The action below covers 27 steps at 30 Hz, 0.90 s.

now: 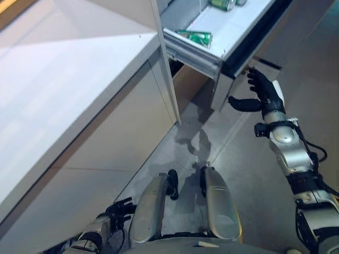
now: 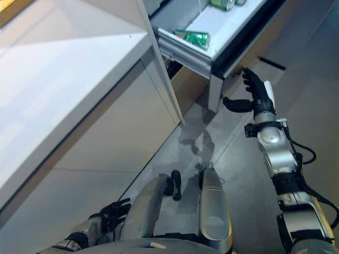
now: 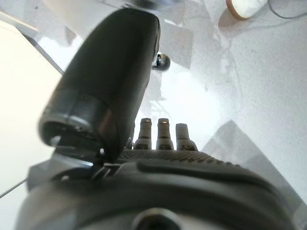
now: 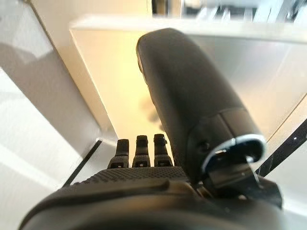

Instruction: Put drinks into fridge and close the fridge

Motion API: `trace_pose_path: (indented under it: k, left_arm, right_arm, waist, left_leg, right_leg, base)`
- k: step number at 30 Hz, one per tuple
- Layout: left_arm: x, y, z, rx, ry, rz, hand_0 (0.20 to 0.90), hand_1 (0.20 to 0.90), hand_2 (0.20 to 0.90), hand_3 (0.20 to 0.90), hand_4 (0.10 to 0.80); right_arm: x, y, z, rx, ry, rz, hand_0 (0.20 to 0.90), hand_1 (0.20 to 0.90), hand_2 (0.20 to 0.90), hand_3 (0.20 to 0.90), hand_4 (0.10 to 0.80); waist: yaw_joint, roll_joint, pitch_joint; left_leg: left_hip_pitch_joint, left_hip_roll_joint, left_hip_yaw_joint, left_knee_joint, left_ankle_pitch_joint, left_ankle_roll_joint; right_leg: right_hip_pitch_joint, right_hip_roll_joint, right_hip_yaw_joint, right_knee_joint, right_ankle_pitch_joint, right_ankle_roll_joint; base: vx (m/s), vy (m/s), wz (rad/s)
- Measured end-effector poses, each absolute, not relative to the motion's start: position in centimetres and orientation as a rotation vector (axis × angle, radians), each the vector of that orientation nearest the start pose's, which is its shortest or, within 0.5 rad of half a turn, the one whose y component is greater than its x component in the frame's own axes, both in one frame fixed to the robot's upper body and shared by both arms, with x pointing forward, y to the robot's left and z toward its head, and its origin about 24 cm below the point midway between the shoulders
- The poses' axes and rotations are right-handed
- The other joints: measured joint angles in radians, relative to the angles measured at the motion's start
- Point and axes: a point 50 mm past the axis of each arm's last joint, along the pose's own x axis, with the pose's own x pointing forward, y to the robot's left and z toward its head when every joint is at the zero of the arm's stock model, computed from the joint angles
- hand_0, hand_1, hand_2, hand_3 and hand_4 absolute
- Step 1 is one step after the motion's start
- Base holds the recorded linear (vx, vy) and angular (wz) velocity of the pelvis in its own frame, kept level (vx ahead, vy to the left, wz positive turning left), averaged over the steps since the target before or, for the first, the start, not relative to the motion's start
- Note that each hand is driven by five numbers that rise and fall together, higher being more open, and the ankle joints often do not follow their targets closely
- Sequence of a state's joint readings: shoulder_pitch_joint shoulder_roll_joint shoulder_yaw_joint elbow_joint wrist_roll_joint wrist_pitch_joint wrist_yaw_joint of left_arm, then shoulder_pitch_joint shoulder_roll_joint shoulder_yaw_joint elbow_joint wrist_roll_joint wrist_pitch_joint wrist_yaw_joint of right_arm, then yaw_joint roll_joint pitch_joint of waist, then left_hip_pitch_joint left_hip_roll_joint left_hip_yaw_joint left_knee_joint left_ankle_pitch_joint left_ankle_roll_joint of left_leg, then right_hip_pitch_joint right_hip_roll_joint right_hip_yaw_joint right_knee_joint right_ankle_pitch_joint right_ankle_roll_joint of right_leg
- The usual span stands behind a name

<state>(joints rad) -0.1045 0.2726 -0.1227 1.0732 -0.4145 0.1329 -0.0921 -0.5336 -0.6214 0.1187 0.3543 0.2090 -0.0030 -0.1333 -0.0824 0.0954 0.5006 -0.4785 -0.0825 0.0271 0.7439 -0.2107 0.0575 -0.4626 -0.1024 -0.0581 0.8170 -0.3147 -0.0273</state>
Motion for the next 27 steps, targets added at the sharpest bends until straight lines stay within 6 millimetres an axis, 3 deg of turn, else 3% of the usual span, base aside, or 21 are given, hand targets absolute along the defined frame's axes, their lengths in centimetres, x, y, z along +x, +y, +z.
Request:
trace_pose_path:
  k: [8, 20, 27]
  left_arm:
    - [16.3, 22.3, -13.8, -0.135, 1.075, 0.134, 0.9, 0.9, 0.9, 0.9, 0.8]
    - [18.7, 21.8, -12.9, -0.105, 1.028, 0.106, 0.9, 0.9, 0.9, 0.9, 0.8]
    - [18.2, 21.8, -13.1, -0.094, 1.042, 0.099, 0.9, 0.9, 0.9, 0.9, 0.8]
  right_arm:
    - [36.8, -20.2, 18.1, -0.44, -0.263, 0.013, 0.9, 0.9, 0.9, 0.9, 0.8]
    - [38.5, -14.9, 18.8, -0.41, -0.267, 0.156, 0.9, 0.9, 0.9, 0.9, 0.8]
    - [38.6, -15.3, 18.5, -0.399, -0.272, 0.081, 0.9, 0.9, 0.9, 0.9, 0.8]
  waist:
    - [0.026, 0.014, 0.018]
    - [0.134, 0.015, 0.019]
    - [0.146, 0.014, 0.019]
  left_leg:
    - [-0.029, 0.006, -0.029, 0.015, 0.008, -0.033]
    - [-0.004, 0.006, -0.089, -0.007, 0.027, -0.061]
    - [0.081, 0.015, -0.088, -0.108, 0.052, -0.058]
  right_leg:
    - [-0.048, 0.011, -0.03, 0.022, 0.011, -0.029]
    - [0.002, 0.011, -0.102, 0.003, -0.005, -0.06]
    - [0.097, 0.008, -0.127, -0.1, 0.016, -0.059]
  base:
    - [-0.026, 0.011, 0.04]
    - [0.026, -0.025, 0.15]
    - [0.024, -0.007, 0.12]
